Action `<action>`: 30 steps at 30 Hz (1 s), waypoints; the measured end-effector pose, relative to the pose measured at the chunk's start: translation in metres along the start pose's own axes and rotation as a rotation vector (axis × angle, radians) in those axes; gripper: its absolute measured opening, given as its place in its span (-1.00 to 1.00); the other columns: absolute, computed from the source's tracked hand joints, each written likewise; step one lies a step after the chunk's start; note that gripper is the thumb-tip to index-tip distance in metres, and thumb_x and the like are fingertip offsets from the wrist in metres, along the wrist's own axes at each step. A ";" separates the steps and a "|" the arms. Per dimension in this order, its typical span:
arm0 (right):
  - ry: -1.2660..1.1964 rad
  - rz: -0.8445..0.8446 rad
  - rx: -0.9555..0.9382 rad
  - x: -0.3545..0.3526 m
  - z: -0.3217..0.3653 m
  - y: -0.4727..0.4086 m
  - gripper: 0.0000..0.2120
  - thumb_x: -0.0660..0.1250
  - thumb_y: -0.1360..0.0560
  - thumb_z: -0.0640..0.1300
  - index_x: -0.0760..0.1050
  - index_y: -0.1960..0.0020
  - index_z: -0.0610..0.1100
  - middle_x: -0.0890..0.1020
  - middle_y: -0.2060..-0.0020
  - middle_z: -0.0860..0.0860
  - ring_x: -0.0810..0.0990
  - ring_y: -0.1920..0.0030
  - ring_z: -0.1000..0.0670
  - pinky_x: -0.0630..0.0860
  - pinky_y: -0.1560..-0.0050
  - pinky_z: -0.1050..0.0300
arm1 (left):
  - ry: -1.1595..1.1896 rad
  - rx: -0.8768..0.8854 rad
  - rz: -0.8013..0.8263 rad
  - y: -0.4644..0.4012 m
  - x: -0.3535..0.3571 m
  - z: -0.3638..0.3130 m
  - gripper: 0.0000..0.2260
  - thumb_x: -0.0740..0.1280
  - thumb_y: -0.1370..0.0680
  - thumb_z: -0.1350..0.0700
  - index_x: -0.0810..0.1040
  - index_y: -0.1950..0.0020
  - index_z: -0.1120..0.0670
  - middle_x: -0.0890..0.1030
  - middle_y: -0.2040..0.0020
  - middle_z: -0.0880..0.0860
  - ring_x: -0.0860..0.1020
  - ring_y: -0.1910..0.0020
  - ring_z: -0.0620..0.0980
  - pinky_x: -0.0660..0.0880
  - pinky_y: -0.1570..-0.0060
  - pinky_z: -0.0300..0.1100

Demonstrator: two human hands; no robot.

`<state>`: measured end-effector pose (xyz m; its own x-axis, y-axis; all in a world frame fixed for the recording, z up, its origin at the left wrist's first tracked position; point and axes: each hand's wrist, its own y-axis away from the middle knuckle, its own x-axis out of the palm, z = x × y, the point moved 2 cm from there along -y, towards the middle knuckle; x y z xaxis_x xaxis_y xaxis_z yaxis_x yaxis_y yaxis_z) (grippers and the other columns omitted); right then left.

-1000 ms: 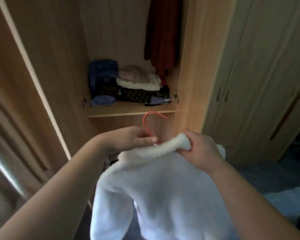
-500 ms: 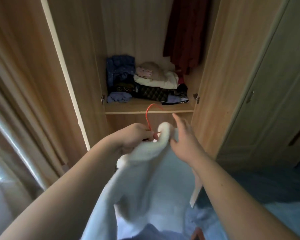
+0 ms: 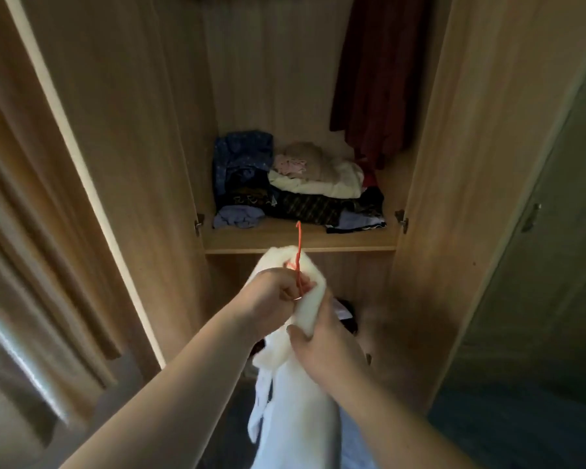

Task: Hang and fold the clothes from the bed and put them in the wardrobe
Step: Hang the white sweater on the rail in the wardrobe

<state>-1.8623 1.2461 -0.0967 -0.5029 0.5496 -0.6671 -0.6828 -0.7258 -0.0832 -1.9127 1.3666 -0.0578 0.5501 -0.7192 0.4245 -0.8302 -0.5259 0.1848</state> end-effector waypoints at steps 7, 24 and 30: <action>0.122 -0.015 -0.089 -0.041 -0.039 -0.072 -0.52 0.21 -0.61 0.18 0.18 -0.47 0.11 0.62 -0.07 0.05 0.62 0.02 0.00 0.47 0.13 0.14 | -0.610 0.140 -0.057 -0.069 0.034 -0.007 -0.75 0.25 -0.60 0.36 0.56 -0.24 0.21 0.60 0.01 -0.11 0.57 0.16 -0.19 0.53 0.23 -0.37; 0.225 -0.299 -0.183 -0.141 0.010 -0.303 -0.72 0.14 -0.66 -0.01 0.39 -0.35 0.06 0.63 -0.03 -0.03 0.58 0.05 -0.12 0.51 0.05 0.02 | -1.789 0.642 -0.377 -0.224 -0.016 -0.137 -0.40 0.08 -0.68 -0.09 -0.21 -0.61 -0.15 -0.19 -0.64 0.00 -0.29 -0.59 0.04 -0.15 -0.56 0.05; 0.328 -0.527 -0.224 -0.194 0.084 -0.402 -0.70 0.16 -0.62 0.04 0.35 -0.35 0.14 0.63 0.03 0.00 0.60 0.07 -0.12 0.58 0.03 -0.08 | -1.782 0.970 -0.425 -0.316 -0.005 -0.253 -0.37 0.08 -0.66 -0.14 -0.25 -0.59 -0.17 -0.18 -0.64 0.02 -0.27 -0.59 0.07 -0.16 -0.56 0.11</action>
<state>-1.5353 1.4661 0.1284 0.0804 0.7263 -0.6827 -0.6489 -0.4817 -0.5889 -1.6760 1.6514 0.1060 0.6130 0.2433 -0.7517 -0.6772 -0.3283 -0.6585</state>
